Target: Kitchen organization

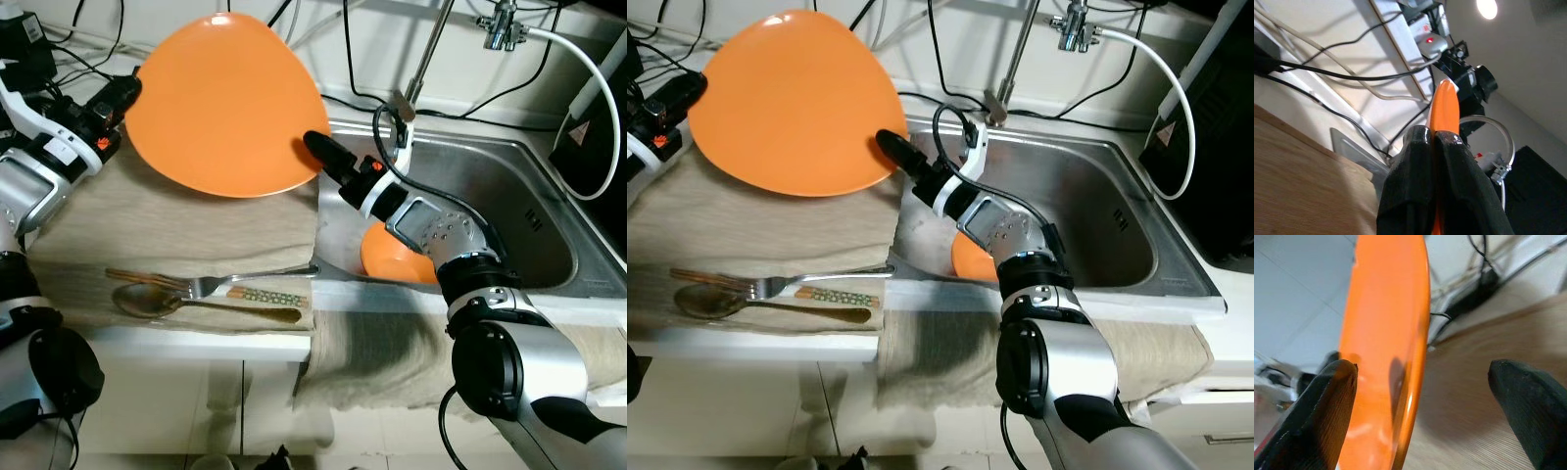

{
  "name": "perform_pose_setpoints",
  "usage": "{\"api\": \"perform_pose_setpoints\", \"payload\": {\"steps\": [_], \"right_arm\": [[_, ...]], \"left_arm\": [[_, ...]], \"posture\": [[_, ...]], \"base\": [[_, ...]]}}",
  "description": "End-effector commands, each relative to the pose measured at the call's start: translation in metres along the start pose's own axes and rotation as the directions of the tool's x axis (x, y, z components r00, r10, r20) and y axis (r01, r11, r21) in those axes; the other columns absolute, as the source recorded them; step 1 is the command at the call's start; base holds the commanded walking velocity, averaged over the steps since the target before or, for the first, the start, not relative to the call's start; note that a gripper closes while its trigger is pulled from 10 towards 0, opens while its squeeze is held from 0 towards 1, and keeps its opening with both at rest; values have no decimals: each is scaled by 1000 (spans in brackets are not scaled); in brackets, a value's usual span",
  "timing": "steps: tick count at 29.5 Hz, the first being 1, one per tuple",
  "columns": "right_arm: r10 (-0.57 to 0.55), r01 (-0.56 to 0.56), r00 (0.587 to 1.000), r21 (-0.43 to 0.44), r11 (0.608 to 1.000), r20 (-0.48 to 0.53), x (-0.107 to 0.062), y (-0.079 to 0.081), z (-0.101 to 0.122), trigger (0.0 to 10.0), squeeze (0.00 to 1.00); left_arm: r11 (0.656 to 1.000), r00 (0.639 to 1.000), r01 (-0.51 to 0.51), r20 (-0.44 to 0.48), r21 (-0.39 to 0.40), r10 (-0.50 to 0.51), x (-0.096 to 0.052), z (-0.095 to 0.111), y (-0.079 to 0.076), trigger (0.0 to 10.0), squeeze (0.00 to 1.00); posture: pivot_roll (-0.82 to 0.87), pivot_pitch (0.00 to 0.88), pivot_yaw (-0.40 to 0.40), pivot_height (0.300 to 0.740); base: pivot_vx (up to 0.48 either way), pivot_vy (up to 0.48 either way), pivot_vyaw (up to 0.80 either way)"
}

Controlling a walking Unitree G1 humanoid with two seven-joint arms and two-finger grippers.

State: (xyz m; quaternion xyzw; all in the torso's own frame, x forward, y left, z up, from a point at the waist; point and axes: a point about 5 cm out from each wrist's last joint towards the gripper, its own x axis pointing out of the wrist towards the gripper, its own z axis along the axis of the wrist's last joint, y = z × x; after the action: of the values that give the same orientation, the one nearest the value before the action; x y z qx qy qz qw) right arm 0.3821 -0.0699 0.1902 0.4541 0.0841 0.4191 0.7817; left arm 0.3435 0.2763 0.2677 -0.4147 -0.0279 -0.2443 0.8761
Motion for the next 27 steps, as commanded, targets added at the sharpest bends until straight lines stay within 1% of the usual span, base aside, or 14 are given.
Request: {"api": "perform_pose_setpoints", "payload": {"steps": [1,2,10,17,18,20,22,23,24,27], "right_arm": [[29,-29,999,8,1000,40,-3,3,9,2118,0],[33,-34,998,14,999,44,-4,3,9,0,0],[91,-95,993,47,994,68,-11,8,10,0,0],[119,-123,991,61,991,64,-24,12,3,0,0],[119,-123,991,61,991,64,-24,12,3,0,0],[115,-118,992,58,991,58,-32,14,-2,0,0],[115,-118,992,58,991,58,-32,14,-2,0,0],[116,-119,992,58,991,58,-39,18,-5,0,0],[116,-119,992,58,991,58,-39,18,-5,0,0],[113,-117,991,60,991,72,-54,26,-8,0,0]], "left_arm": [[997,997,72,8,1,-72,2,2,-10,0,0],[997,997,72,7,0,-72,2,1,-10,0,0],[997,997,77,0,-10,-77,1,-4,-13,0,0],[995,995,98,-20,-33,-99,-1,-20,-18,0,0],[995,995,98,-20,-33,-99,-1,-20,-18,0,0],[994,994,103,-29,-44,-104,-3,-29,-19,0,0],[994,994,103,-29,-44,-104,-3,-29,-19,0,0],[993,994,104,-41,-47,-106,-5,-35,-21,0,0],[993,994,104,-41,-47,-106,-5,-35,-21,0,0],[993,993,106,-53,-46,-109,-11,-44,-23,0,0]], "posture": [[-4,0,-127,740],[-4,0,-127,740],[-5,0,-119,740],[-10,0,-107,740],[-10,0,-107,740],[-16,0,-100,740],[-16,0,-100,740],[-20,0,-94,740],[-20,0,-94,740],[-25,0,-87,740]], "base": [[0,0,0],[0,0,0],[0,0,0],[0,0,0],[0,0,0],[0,0,0],[0,0,0],[0,0,0],[0,0,0],[0,0,0]]}}
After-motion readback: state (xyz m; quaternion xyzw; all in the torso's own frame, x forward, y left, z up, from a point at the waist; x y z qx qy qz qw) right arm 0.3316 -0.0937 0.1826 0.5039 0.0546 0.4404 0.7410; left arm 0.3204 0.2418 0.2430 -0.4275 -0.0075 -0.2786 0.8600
